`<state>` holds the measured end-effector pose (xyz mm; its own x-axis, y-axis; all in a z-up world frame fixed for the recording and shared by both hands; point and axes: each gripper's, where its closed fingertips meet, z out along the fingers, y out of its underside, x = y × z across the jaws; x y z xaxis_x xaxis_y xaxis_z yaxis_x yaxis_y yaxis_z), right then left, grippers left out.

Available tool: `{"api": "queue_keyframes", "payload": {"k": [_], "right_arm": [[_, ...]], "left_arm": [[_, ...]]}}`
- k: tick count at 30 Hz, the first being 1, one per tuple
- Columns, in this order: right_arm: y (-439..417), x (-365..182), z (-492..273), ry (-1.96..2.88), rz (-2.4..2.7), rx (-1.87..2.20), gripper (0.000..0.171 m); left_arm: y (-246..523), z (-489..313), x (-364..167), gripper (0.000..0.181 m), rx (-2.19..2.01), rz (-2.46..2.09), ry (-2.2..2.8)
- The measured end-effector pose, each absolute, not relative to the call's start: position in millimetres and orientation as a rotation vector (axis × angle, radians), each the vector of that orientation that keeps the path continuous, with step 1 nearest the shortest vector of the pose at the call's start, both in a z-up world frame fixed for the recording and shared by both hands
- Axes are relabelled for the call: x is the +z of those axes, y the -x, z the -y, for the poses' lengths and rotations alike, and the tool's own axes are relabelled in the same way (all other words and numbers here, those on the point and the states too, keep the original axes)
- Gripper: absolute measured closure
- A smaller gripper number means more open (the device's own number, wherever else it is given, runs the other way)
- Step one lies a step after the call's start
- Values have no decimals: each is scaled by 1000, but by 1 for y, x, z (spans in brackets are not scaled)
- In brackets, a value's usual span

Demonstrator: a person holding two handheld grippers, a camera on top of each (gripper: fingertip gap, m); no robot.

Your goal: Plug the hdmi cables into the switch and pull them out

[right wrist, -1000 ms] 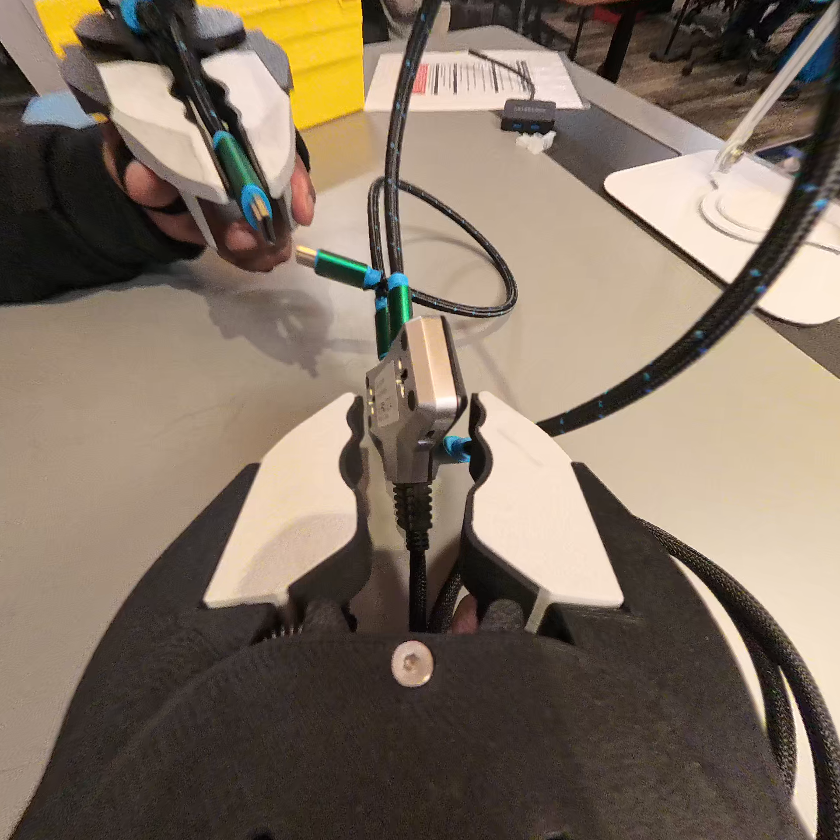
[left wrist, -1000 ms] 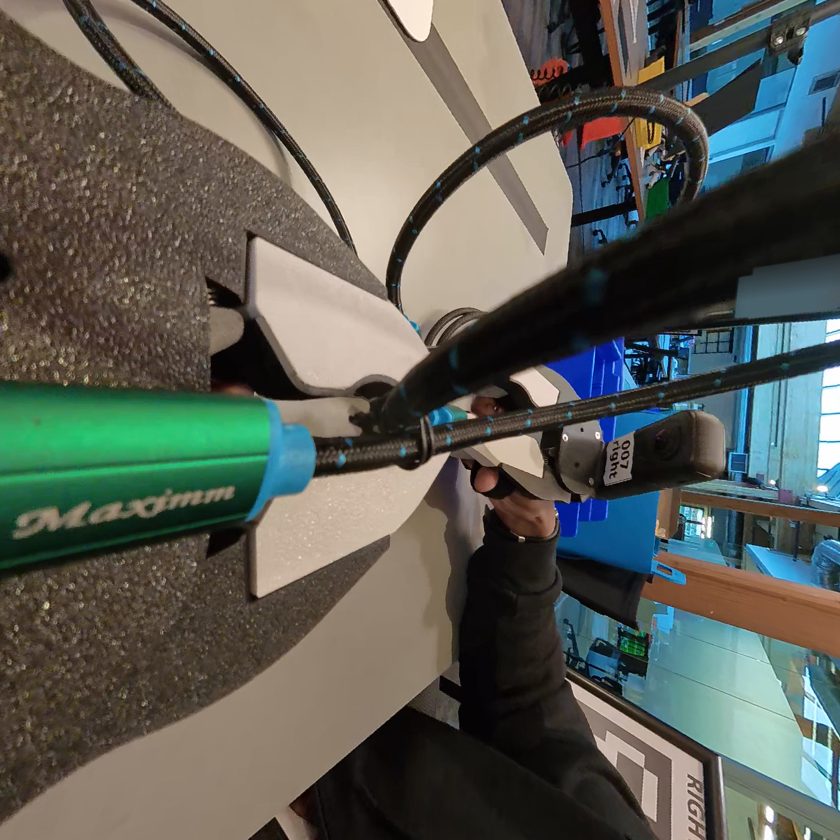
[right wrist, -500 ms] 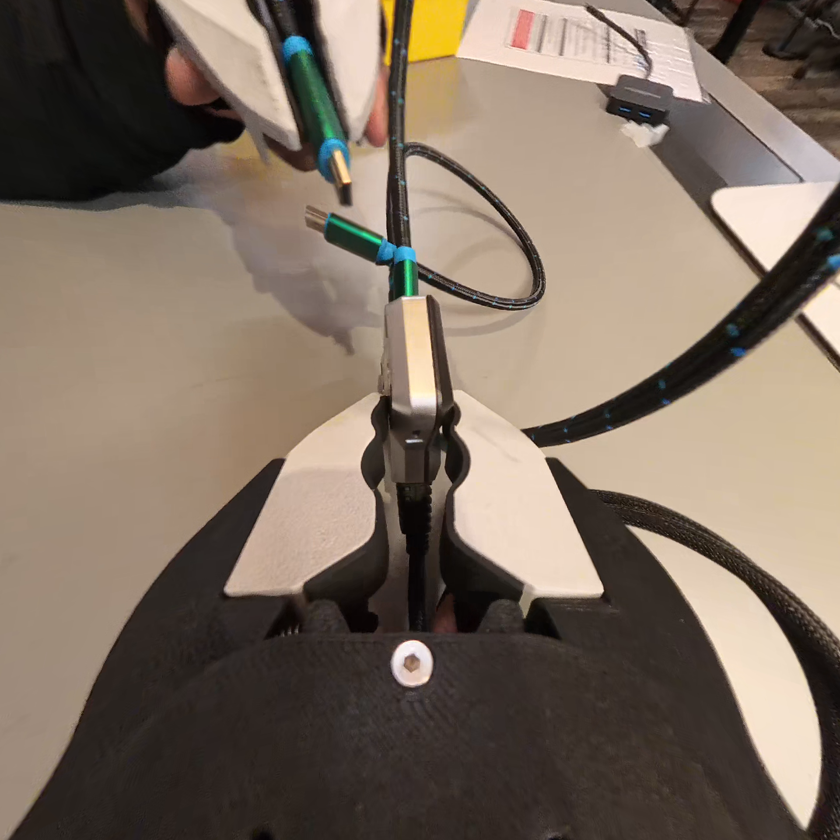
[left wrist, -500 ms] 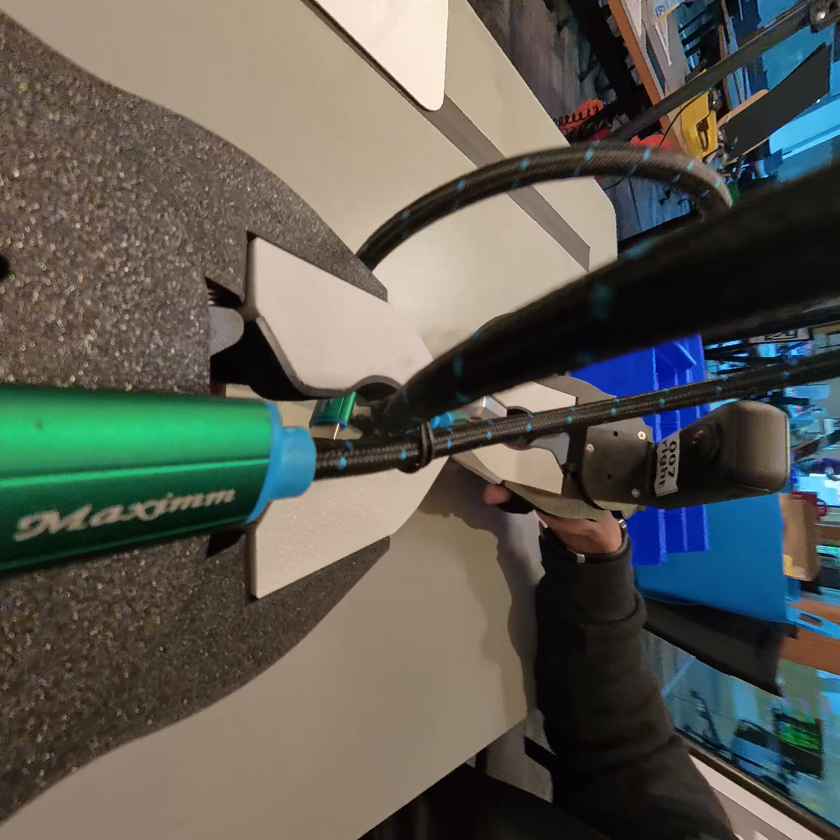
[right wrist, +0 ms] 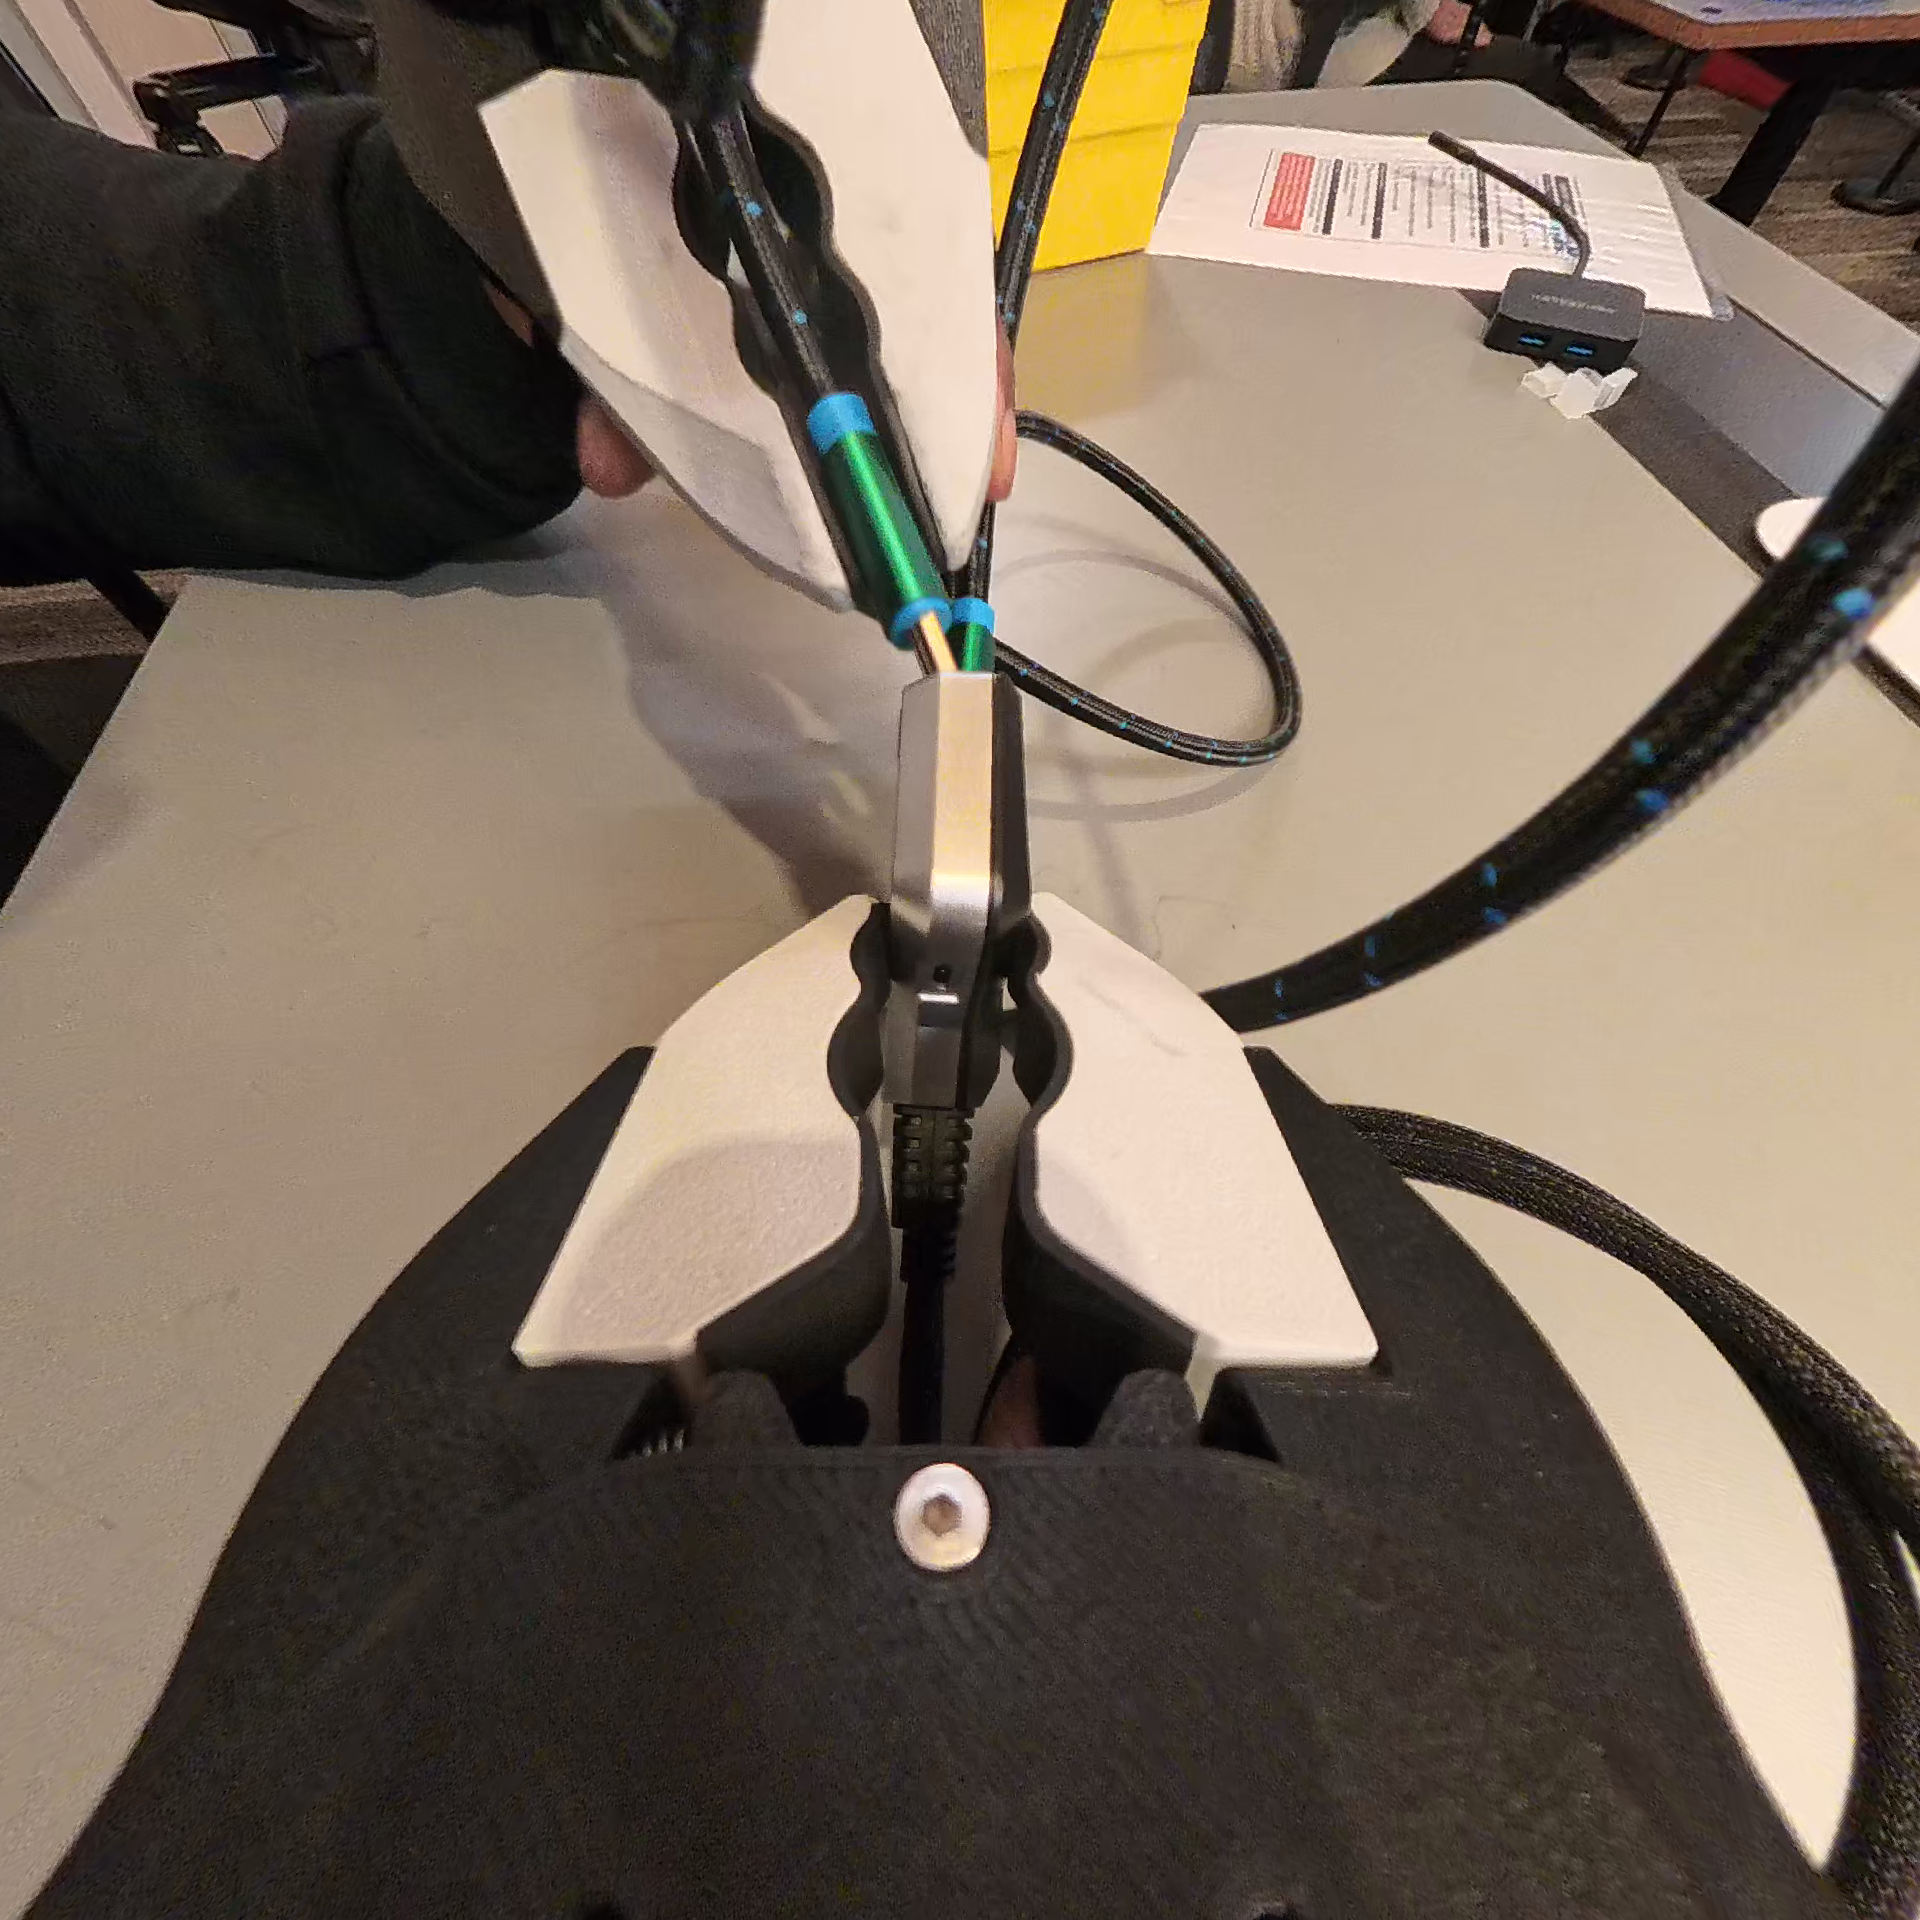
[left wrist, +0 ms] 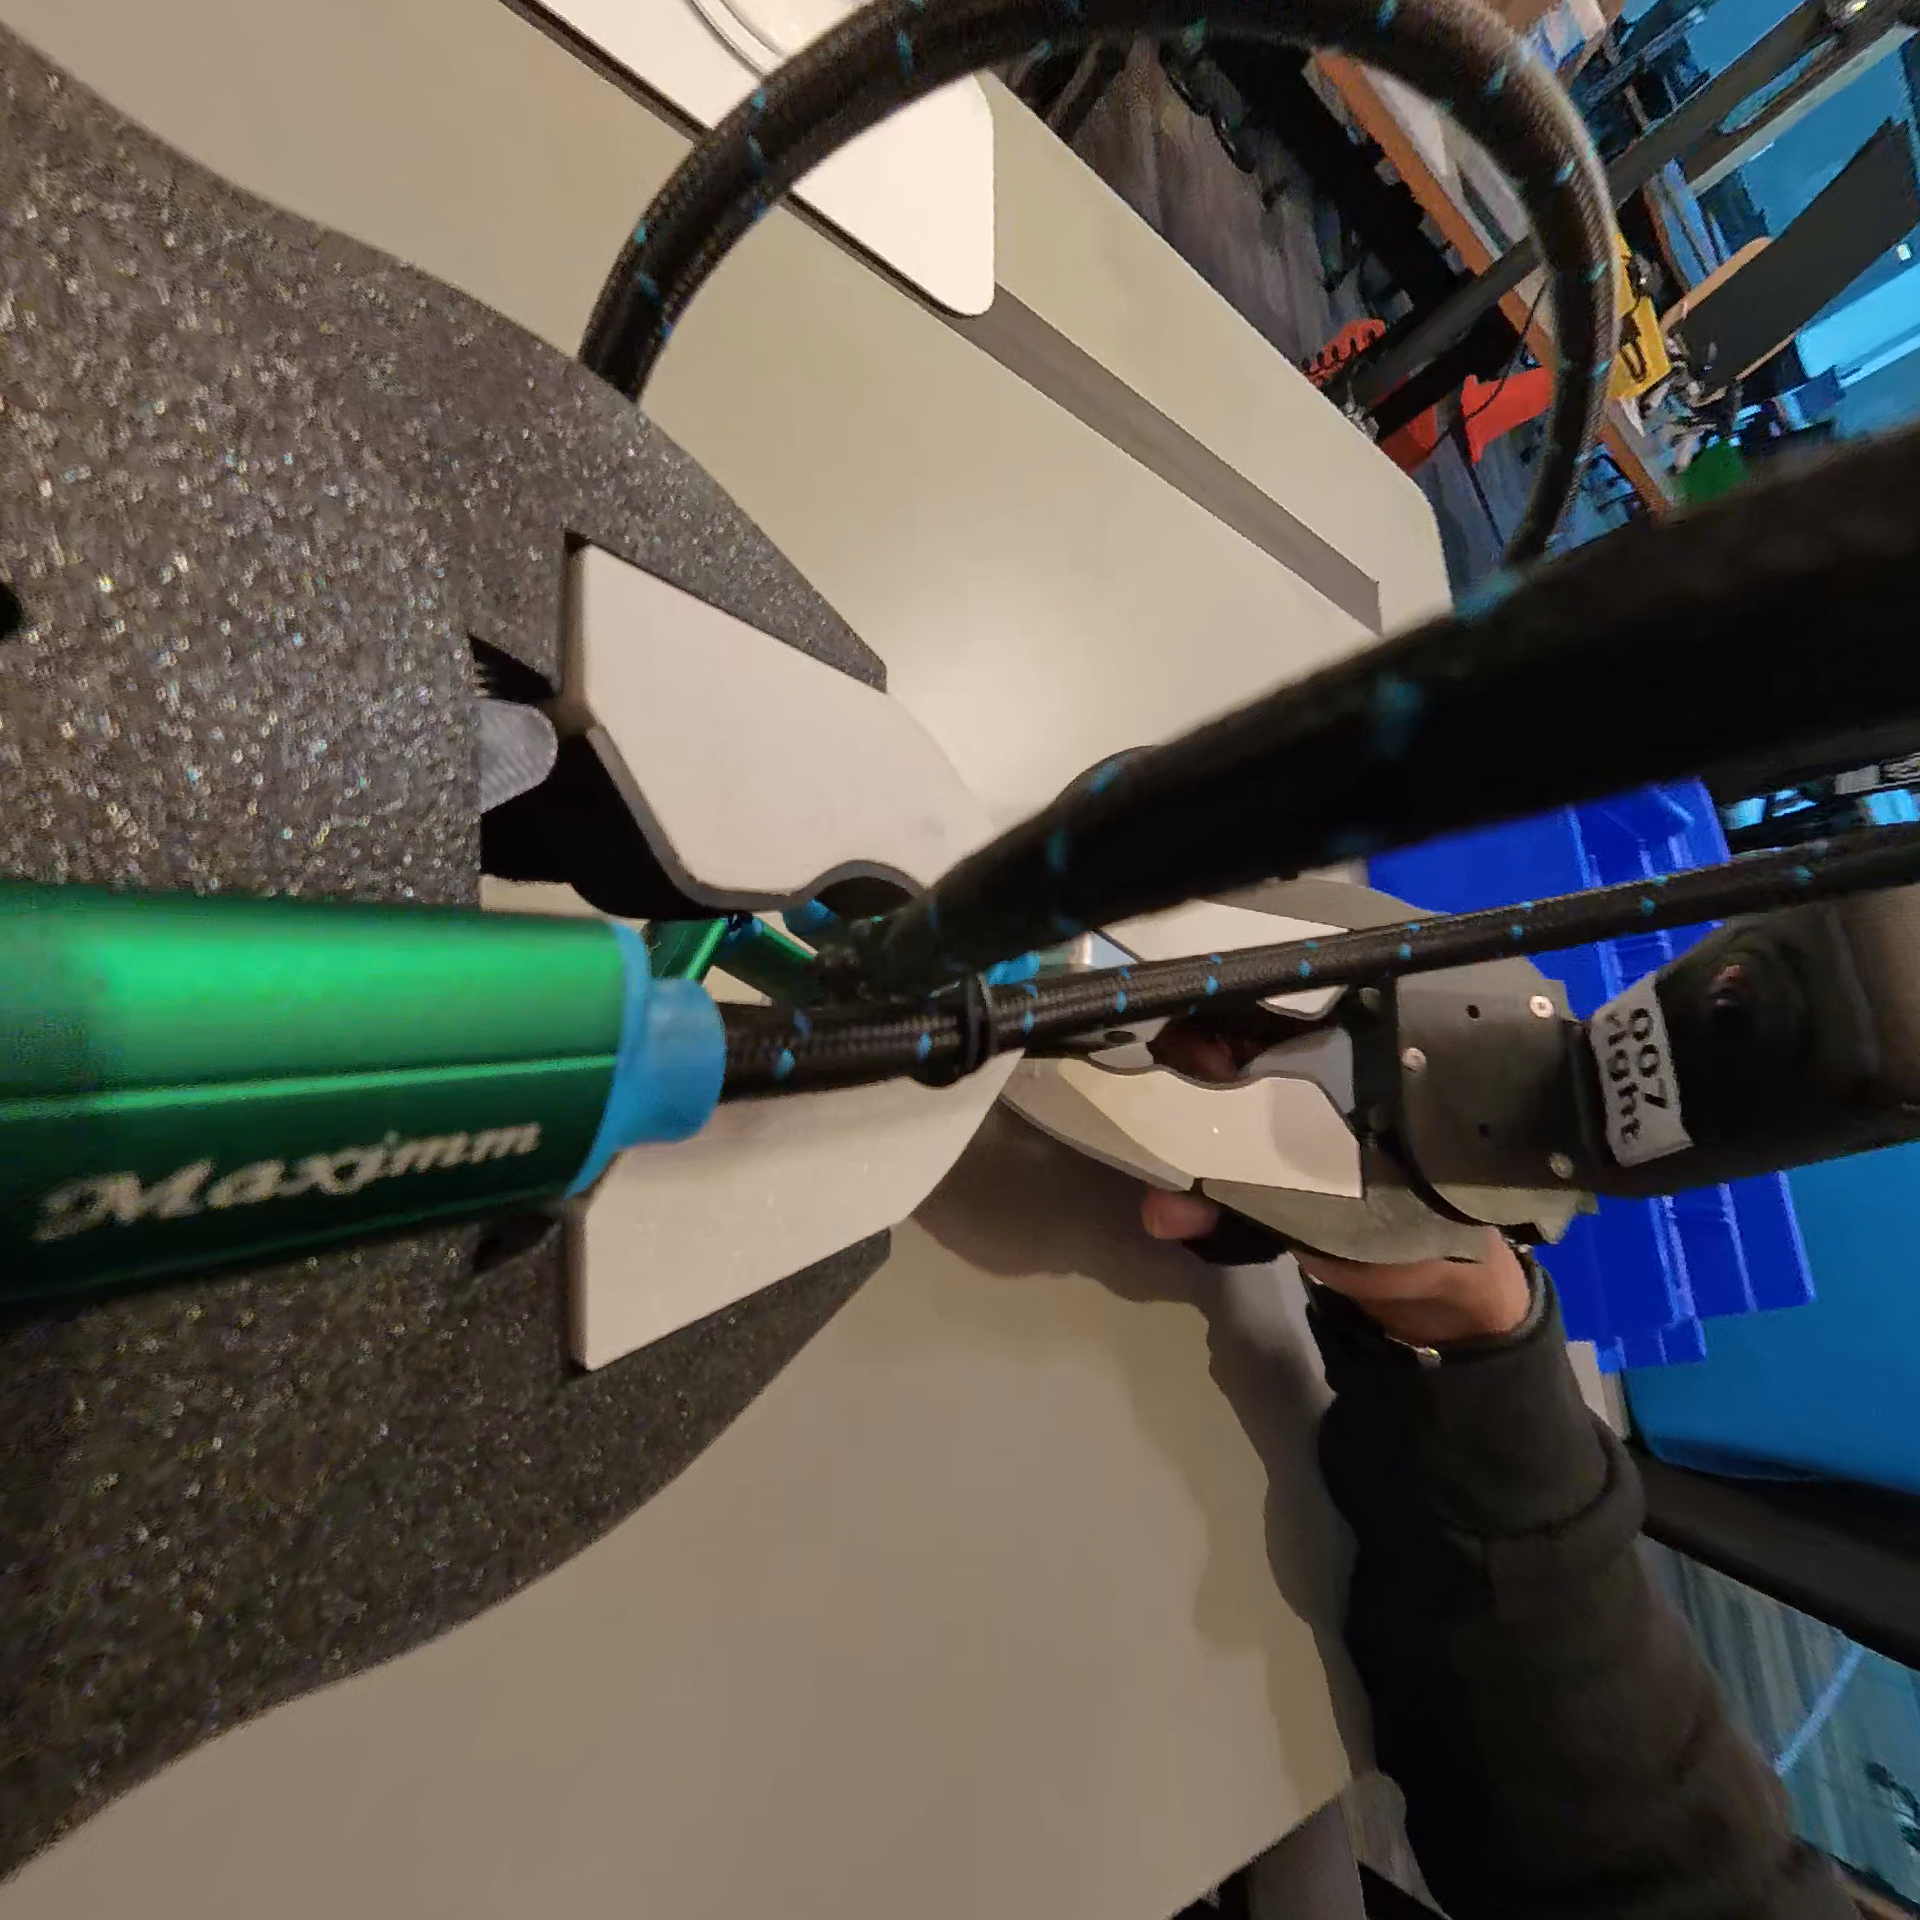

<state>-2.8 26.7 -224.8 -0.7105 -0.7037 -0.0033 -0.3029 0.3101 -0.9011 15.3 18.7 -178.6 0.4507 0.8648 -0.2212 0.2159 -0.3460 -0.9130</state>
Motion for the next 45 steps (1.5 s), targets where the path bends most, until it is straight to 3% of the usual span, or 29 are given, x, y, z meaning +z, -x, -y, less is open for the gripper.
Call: {"api": "queue_keyframes", "payload": {"k": [45], "right_arm": [[10, -228, -38, 797, -2105, -1161, 149]], "left_arm": [[-2, -13, -198, 168, 360, 1059, 1354]]}}
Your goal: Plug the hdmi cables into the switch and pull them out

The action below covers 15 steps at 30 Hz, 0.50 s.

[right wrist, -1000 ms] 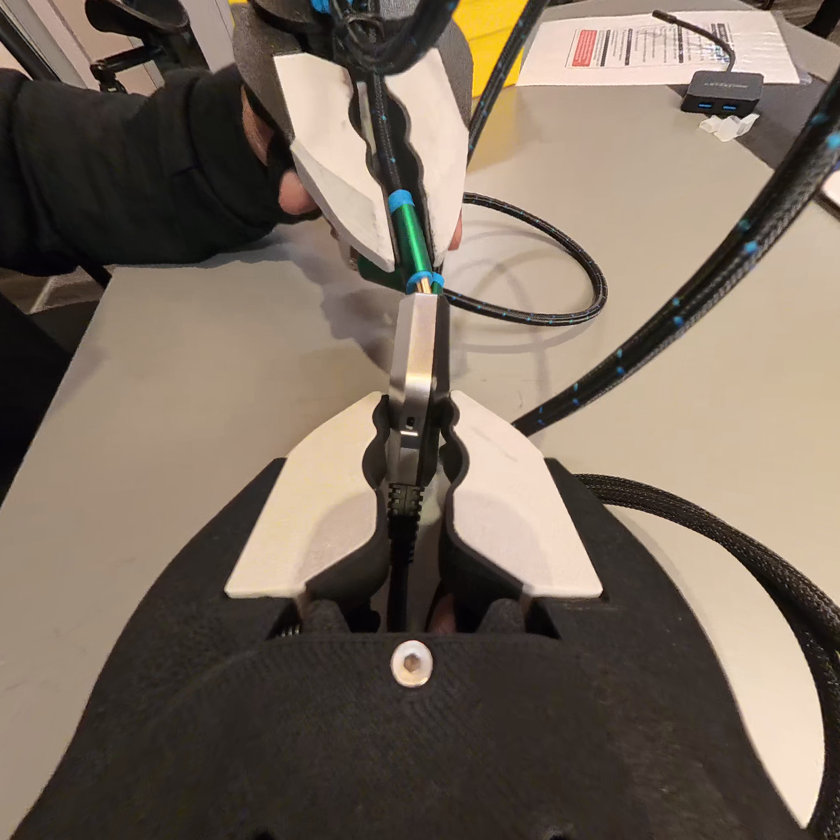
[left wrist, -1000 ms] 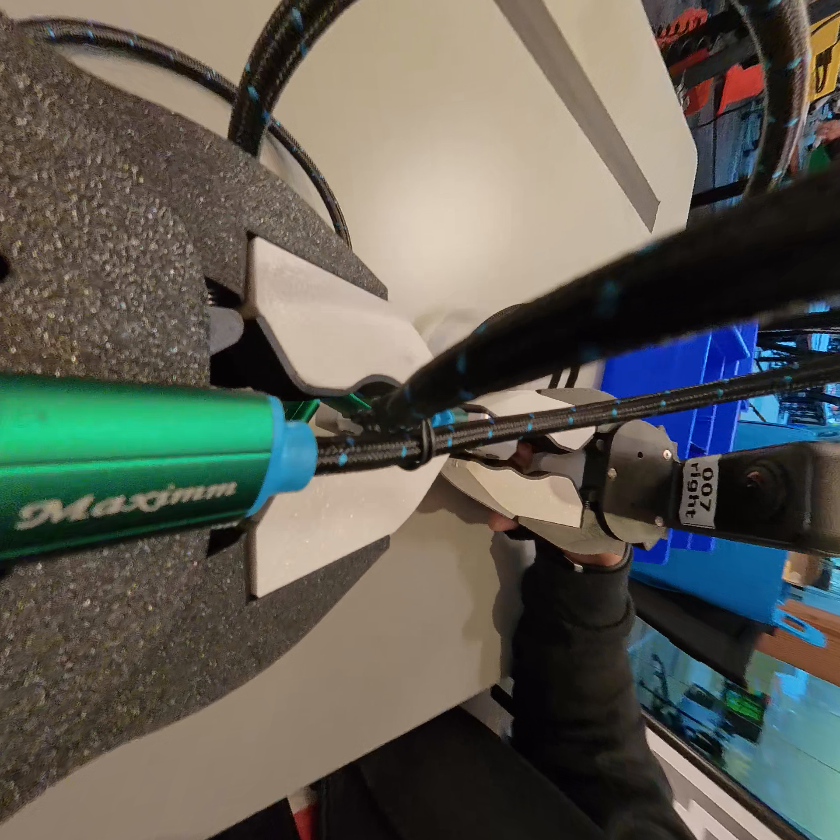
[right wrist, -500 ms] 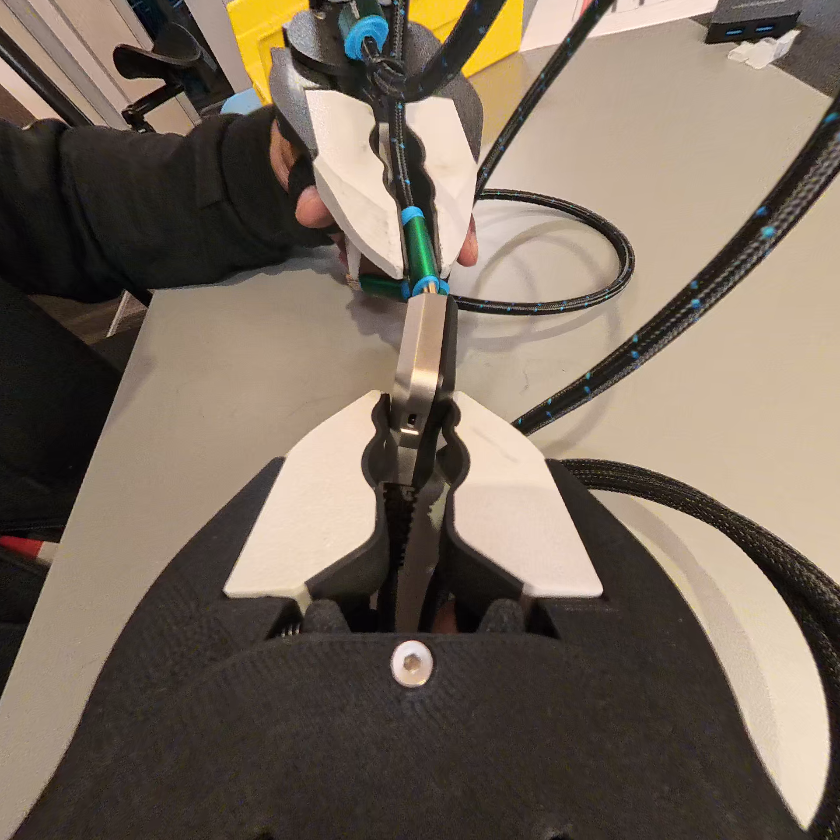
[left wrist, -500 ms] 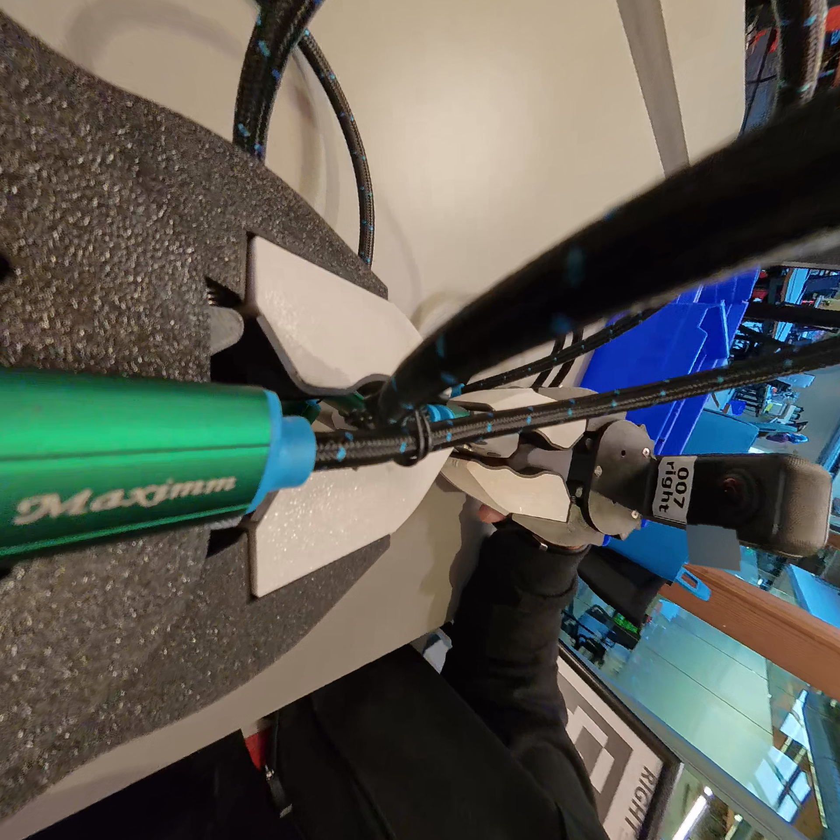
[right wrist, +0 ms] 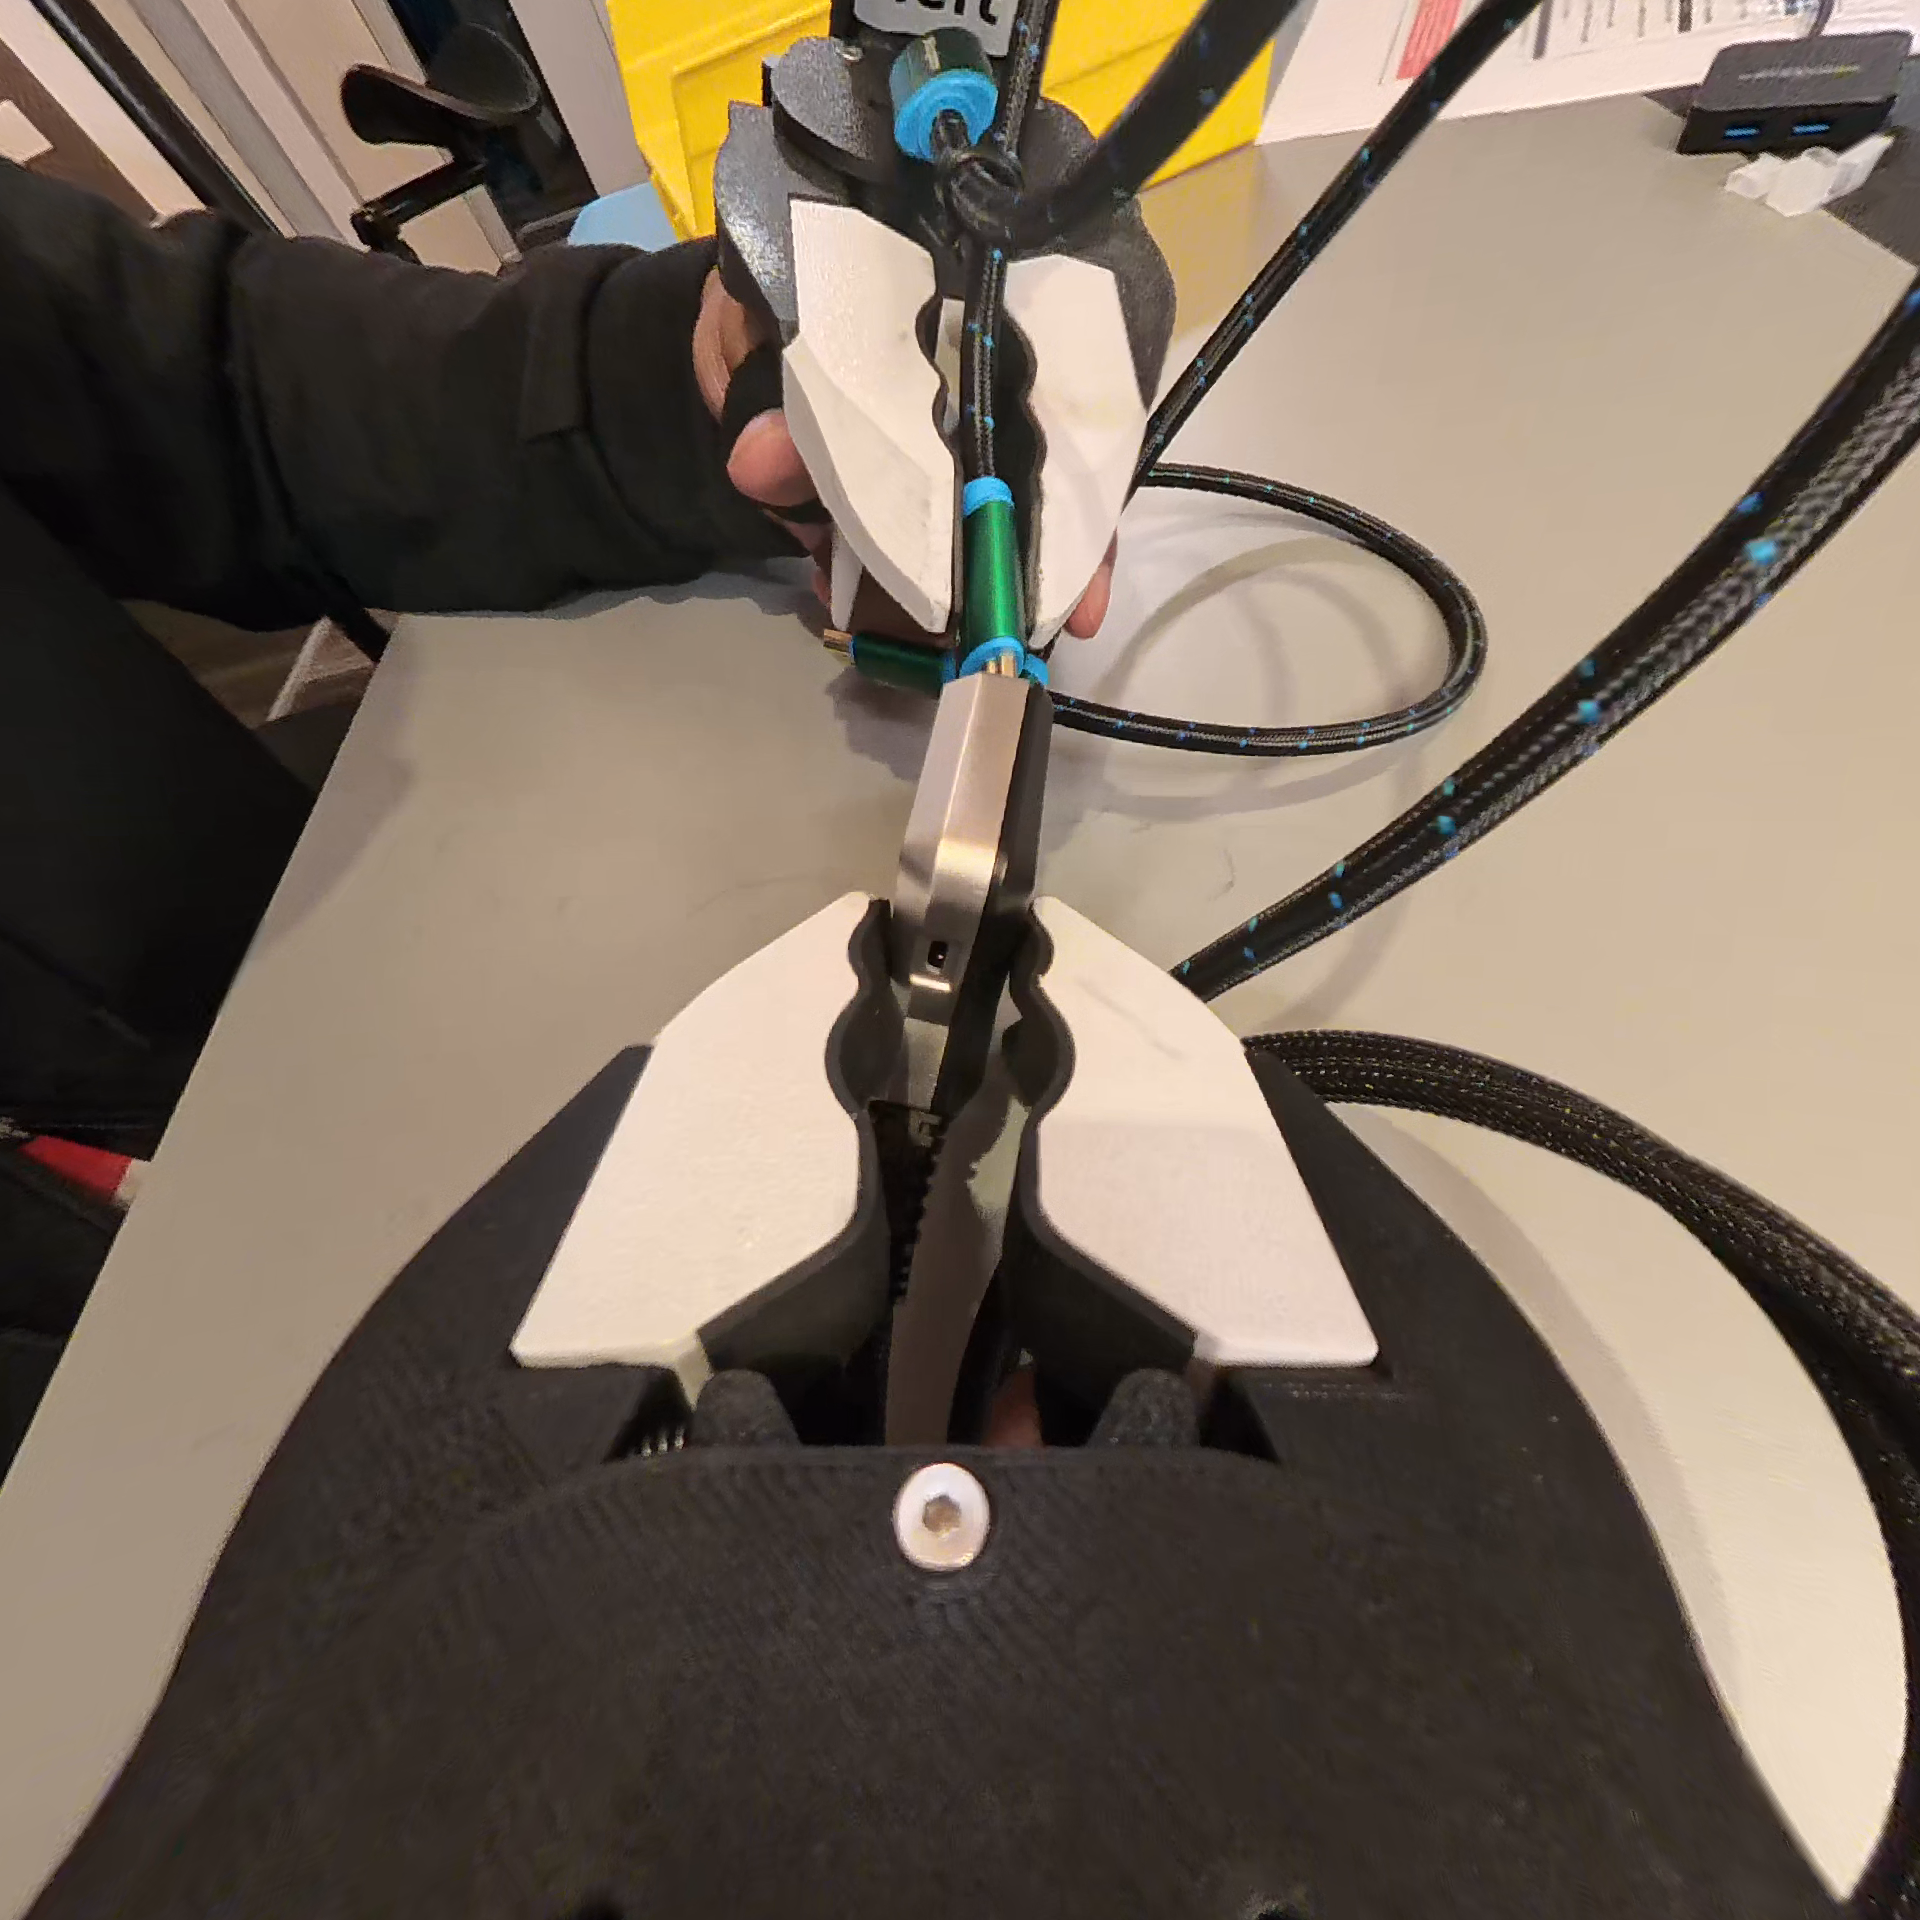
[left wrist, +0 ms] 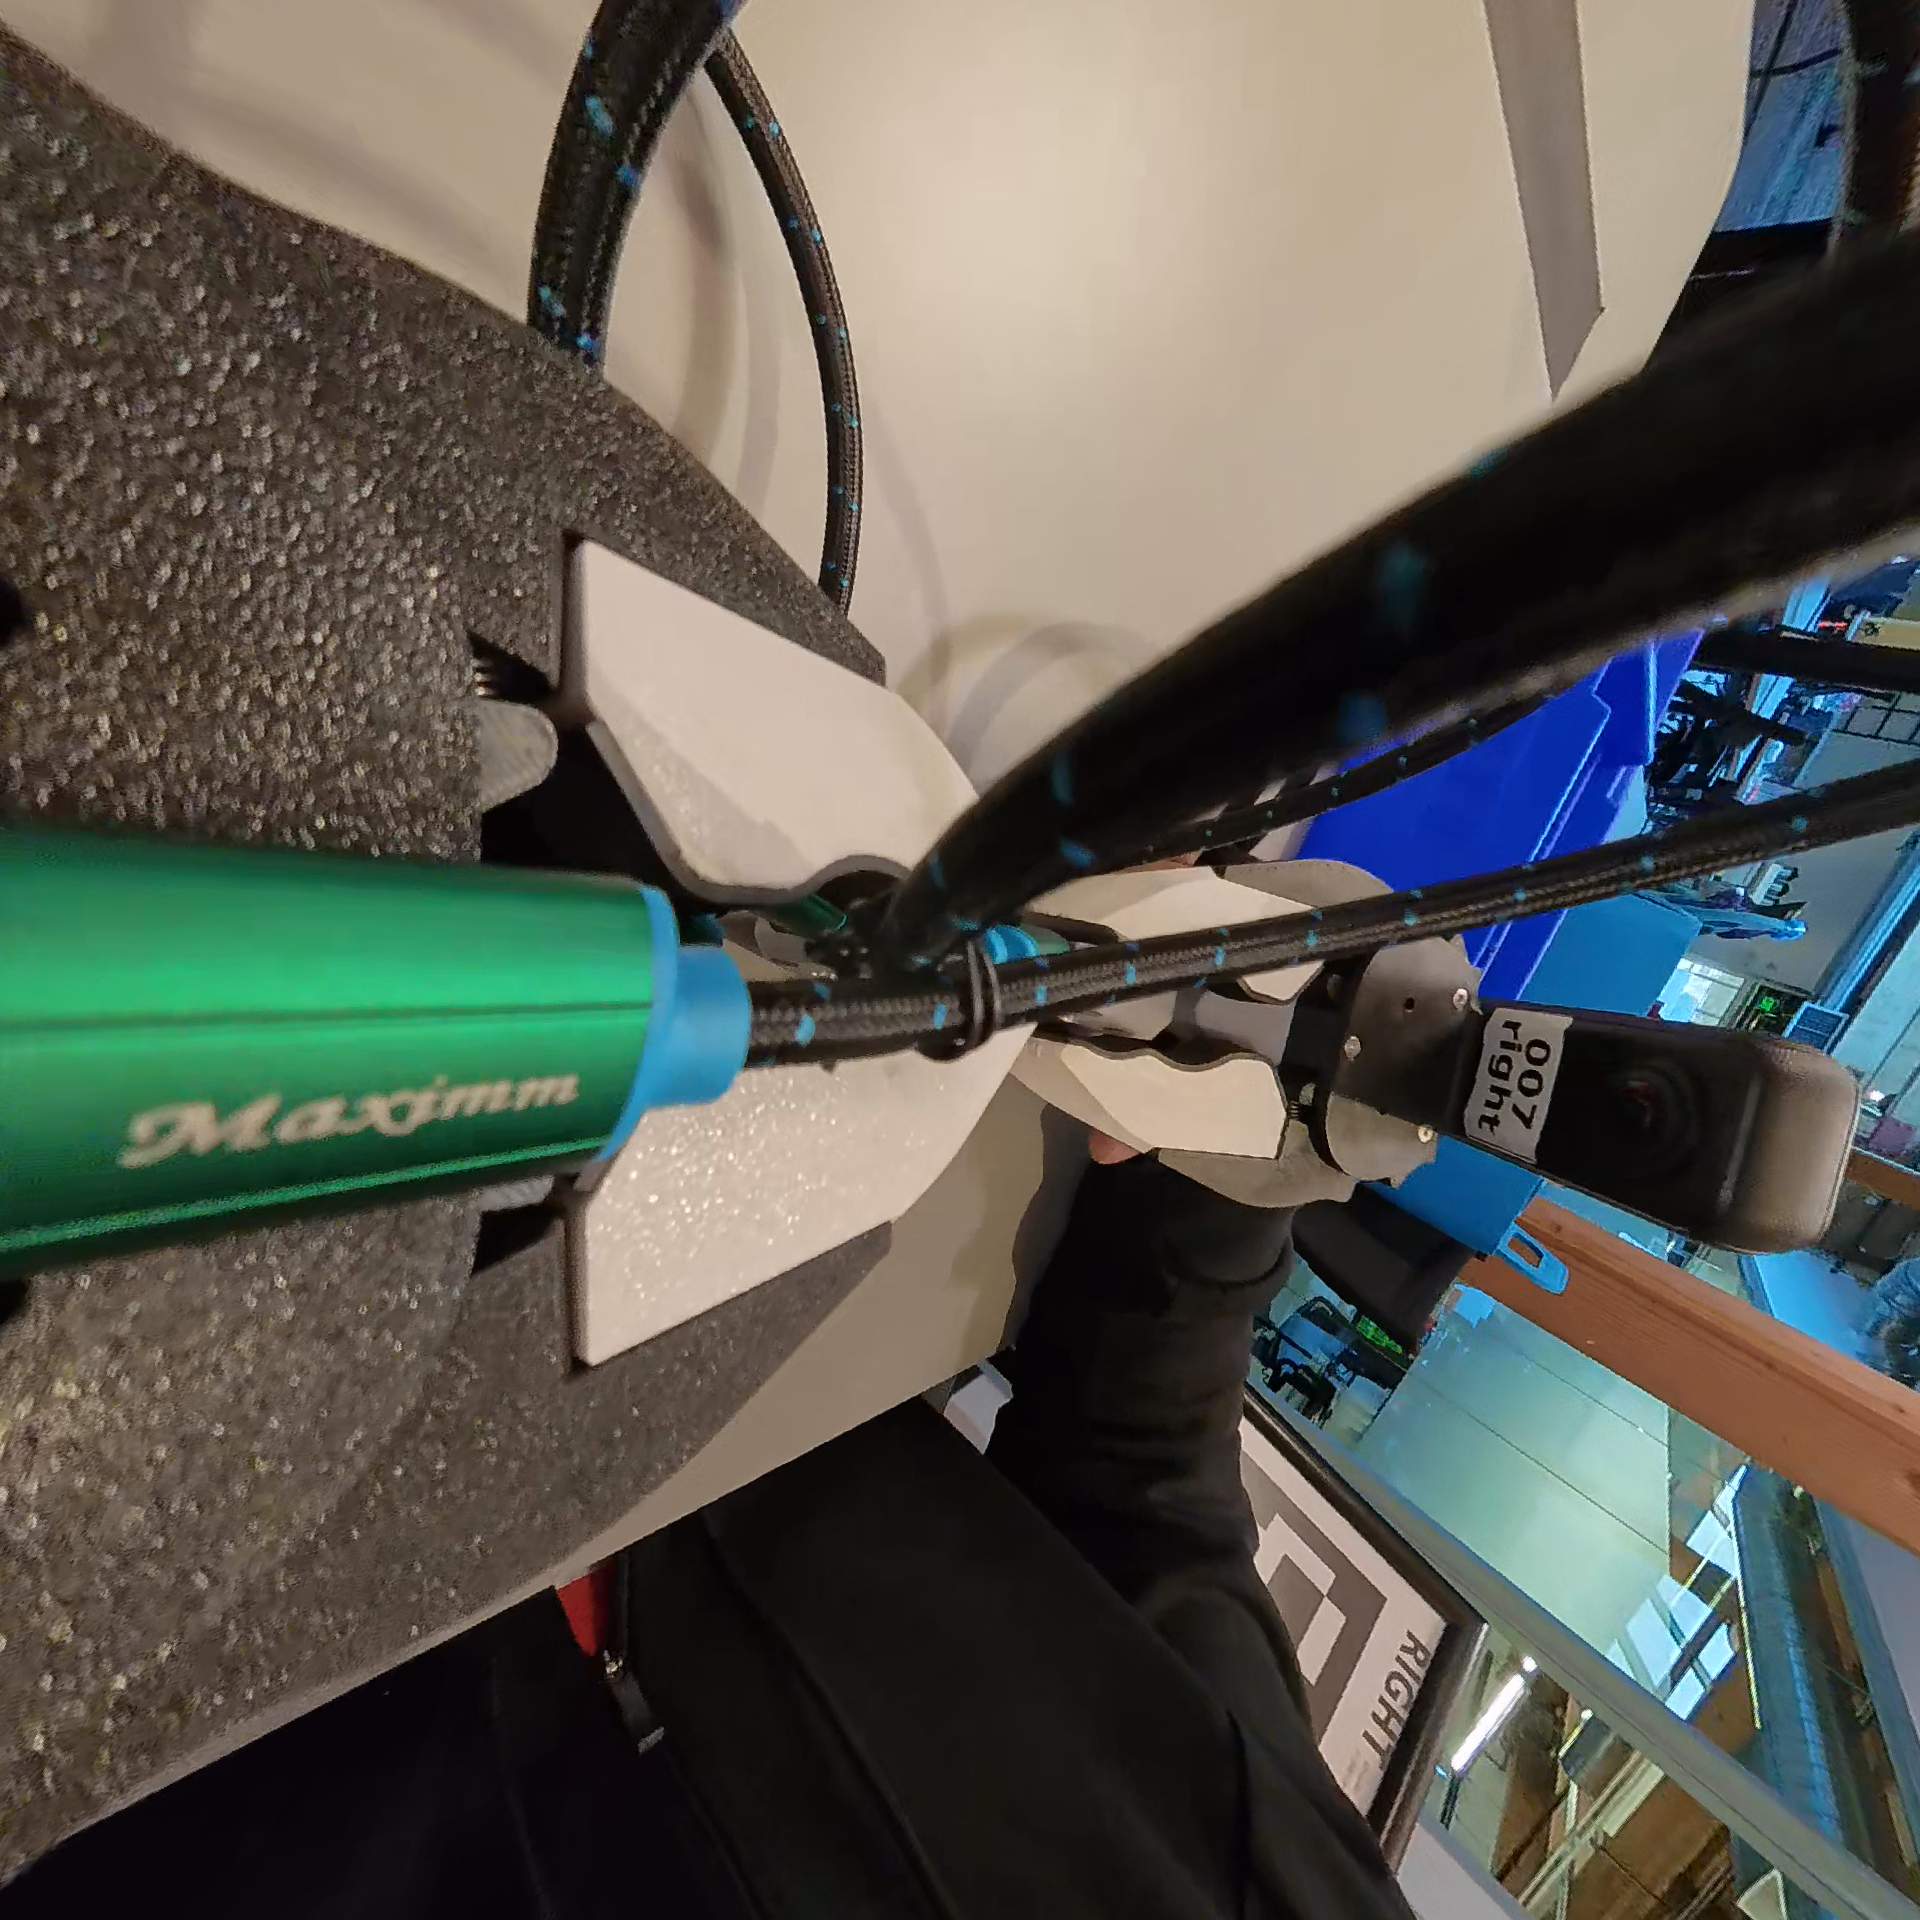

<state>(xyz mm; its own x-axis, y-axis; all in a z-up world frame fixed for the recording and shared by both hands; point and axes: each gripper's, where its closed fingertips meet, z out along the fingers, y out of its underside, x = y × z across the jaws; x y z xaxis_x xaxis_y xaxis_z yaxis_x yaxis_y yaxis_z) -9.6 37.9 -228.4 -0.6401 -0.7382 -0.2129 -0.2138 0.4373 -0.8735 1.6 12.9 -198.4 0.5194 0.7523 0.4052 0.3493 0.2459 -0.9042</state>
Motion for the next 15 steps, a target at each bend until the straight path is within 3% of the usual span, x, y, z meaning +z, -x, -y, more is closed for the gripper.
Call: {"api": "queue_keyframes", "payload": {"k": [15], "right_arm": [[12, -227, -43, 874, -2098, -1219, 149]], "left_arm": [[0, -21, -195, 167, 513, 1000, 1475]]}}
